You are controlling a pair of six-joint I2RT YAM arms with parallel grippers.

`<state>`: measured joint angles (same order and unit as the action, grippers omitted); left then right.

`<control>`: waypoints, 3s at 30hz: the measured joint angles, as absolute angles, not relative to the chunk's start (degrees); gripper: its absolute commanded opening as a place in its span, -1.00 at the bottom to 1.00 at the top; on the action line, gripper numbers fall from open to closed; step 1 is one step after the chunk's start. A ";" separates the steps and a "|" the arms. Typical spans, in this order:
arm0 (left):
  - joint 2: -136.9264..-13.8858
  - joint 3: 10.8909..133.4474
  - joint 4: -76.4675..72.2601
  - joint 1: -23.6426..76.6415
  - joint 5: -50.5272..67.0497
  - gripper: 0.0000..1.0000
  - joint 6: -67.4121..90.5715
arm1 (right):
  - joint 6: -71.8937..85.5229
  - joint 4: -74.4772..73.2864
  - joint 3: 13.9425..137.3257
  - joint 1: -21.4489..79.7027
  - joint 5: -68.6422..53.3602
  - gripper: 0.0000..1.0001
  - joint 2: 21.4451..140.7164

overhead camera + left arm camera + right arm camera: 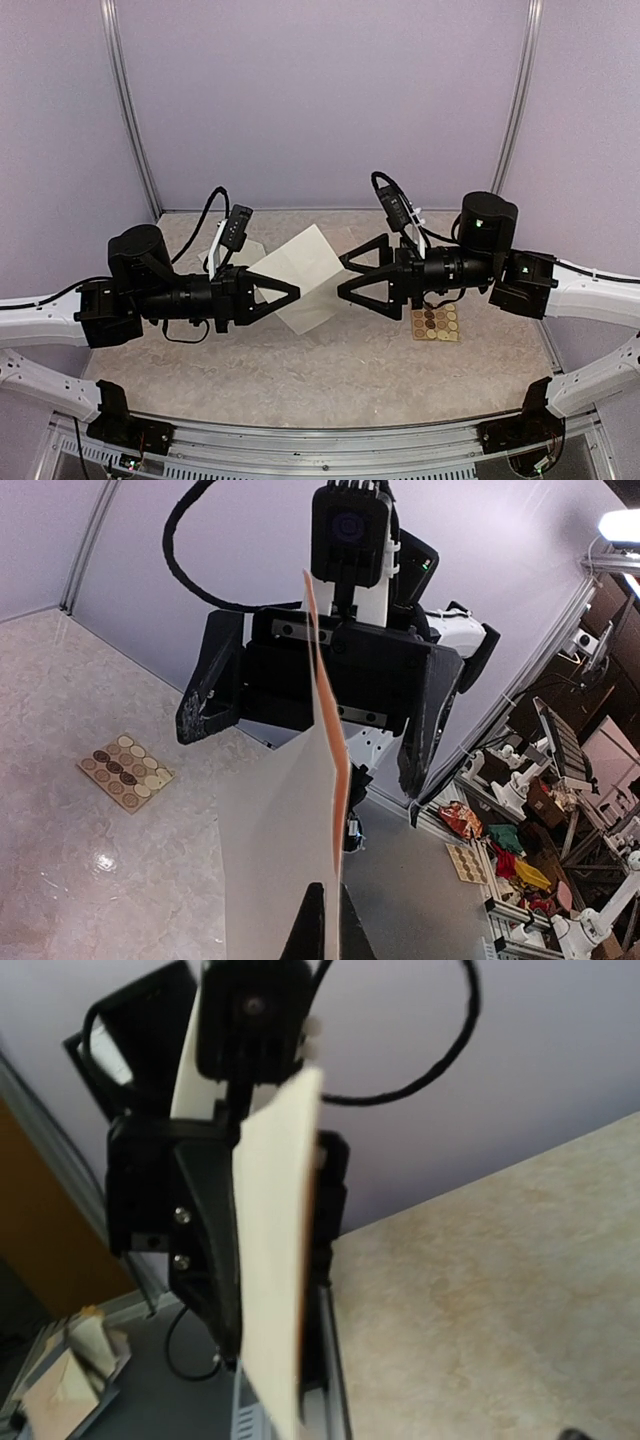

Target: Place the letter into the envelope and seal it

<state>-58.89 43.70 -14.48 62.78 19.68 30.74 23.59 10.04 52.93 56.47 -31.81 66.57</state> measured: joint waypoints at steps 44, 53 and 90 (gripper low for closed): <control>-45.67 54.43 5.45 62.98 -2.22 0.62 16.97 | 25.56 6.59 55.37 57.45 -31.33 -1.00 71.53; -59.02 61.43 14.20 64.25 1.98 0.64 9.15 | 25.78 5.76 57.78 57.45 -35.09 -1.00 74.17; -69.30 62.35 22.79 67.92 8.14 -1.00 3.62 | 25.71 2.15 60.51 57.47 -40.01 -1.00 77.62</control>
